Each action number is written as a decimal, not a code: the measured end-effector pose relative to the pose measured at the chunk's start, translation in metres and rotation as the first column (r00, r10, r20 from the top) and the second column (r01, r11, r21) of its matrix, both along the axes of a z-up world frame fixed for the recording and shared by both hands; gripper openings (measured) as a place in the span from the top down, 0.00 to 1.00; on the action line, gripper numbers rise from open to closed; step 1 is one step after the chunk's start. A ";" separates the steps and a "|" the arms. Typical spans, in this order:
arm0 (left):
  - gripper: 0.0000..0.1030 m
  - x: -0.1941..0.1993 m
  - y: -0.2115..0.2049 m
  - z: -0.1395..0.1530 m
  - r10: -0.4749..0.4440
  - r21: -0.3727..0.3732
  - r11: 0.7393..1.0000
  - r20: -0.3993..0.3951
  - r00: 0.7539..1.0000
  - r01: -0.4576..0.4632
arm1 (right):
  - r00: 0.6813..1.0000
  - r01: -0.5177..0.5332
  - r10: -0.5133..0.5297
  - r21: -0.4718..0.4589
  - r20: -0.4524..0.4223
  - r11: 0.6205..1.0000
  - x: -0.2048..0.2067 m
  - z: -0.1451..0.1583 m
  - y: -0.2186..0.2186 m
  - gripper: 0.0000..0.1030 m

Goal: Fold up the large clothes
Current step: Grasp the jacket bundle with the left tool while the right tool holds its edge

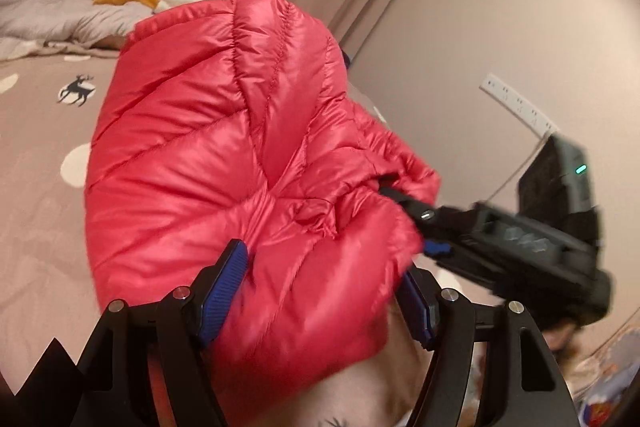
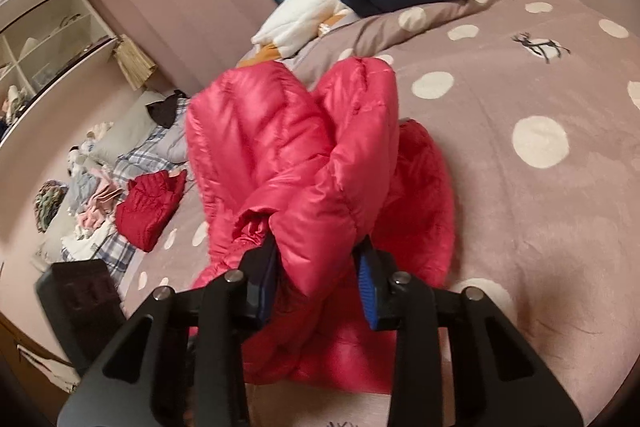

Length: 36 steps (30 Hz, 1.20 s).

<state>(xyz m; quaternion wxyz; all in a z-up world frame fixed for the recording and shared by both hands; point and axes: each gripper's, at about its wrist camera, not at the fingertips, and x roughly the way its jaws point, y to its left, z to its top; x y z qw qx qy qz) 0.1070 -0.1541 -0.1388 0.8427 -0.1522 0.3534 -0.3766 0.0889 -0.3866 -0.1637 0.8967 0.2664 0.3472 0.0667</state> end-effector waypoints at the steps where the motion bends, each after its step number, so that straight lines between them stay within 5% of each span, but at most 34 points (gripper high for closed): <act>1: 0.32 -0.001 0.004 0.002 0.005 -0.014 1.000 -0.013 1.000 -0.005 | 1.000 0.010 -0.011 -0.017 -0.016 1.000 -0.001 -0.002 -0.002 0.68; 4: 0.32 0.001 0.028 0.001 0.044 -0.153 0.987 -0.047 0.998 -0.051 | 0.993 0.052 -0.059 -0.077 -0.098 0.996 0.003 -0.015 -0.006 0.69; 6: 0.32 0.006 0.050 0.003 0.164 -0.193 0.965 -0.070 0.984 -0.175 | 0.989 0.047 -0.054 -0.054 -0.137 0.997 0.006 -0.028 -0.013 0.69; 8: 0.32 0.012 0.062 0.005 0.293 -0.165 0.939 -0.076 0.953 -0.302 | 0.985 0.055 -0.061 -0.038 -0.162 0.998 0.006 -0.038 -0.018 0.70; 11: 0.32 0.025 0.077 0.004 0.477 -0.091 0.871 -0.083 0.875 -0.483 | 0.974 0.039 -0.063 -0.113 -0.219 0.993 0.006 -0.045 -0.016 0.72; 16: 0.32 0.053 0.076 0.008 0.577 -0.013 0.816 0.003 0.816 -0.577 | 0.962 -0.018 -0.041 -0.212 -0.270 0.977 0.007 -0.050 -0.012 0.69; 19: 0.32 0.086 0.060 -0.012 0.503 0.046 0.864 -0.039 0.863 -0.501 | 0.956 -0.011 -0.052 -0.214 -0.287 0.977 0.008 -0.053 -0.017 0.65; 22: 0.32 0.087 0.043 -0.021 0.503 0.069 0.863 -0.020 0.864 -0.500 | 0.950 0.060 -0.123 -0.218 -0.288 0.974 0.004 -0.048 -0.029 0.37; 25: 0.32 0.082 0.037 -0.015 0.476 0.058 0.877 0.021 0.879 -0.477 | 0.945 0.157 -0.209 -0.212 -0.251 0.965 -0.007 -0.028 -0.044 0.37; 29: 0.32 0.085 0.034 -0.016 0.444 0.043 0.895 0.014 0.896 -0.444 | 0.953 0.284 -0.303 -0.295 -0.019 0.912 -0.019 0.025 -0.039 0.37; 32: 0.32 0.091 0.035 -0.017 0.440 0.056 0.897 0.002 0.898 -0.439 | 0.962 0.253 -0.224 -0.209 0.154 0.945 -0.009 0.056 -0.028 0.37; 36: 0.32 0.102 0.033 -0.023 0.421 0.053 0.906 -0.004 0.907 -0.420 | 0.973 0.165 -0.126 -0.202 0.194 0.965 0.039 0.059 -0.006 0.50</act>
